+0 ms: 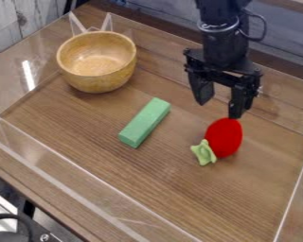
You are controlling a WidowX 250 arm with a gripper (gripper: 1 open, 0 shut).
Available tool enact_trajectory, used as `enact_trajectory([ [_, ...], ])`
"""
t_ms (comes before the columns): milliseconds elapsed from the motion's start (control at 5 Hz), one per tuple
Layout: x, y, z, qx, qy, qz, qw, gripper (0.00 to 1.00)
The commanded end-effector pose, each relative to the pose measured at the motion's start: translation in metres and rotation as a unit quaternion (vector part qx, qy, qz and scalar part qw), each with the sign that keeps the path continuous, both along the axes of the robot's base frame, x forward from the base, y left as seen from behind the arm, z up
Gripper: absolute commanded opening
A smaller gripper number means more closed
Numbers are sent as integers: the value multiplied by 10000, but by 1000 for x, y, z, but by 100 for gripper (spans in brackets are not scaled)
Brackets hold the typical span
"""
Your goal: Move the red object to the right side of the table
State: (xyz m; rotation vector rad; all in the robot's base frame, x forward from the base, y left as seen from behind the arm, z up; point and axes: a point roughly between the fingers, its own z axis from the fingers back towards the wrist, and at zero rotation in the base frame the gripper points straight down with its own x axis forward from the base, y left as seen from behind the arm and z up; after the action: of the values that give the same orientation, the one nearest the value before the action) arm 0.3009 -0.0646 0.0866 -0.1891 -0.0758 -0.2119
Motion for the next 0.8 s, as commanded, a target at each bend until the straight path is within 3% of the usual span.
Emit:
enact_trajectory([
  [0, 8, -4, 3, 21, -178, -54, 9998, 100],
  [600, 19, -6, -30, 177, -103, -27, 9998, 100],
])
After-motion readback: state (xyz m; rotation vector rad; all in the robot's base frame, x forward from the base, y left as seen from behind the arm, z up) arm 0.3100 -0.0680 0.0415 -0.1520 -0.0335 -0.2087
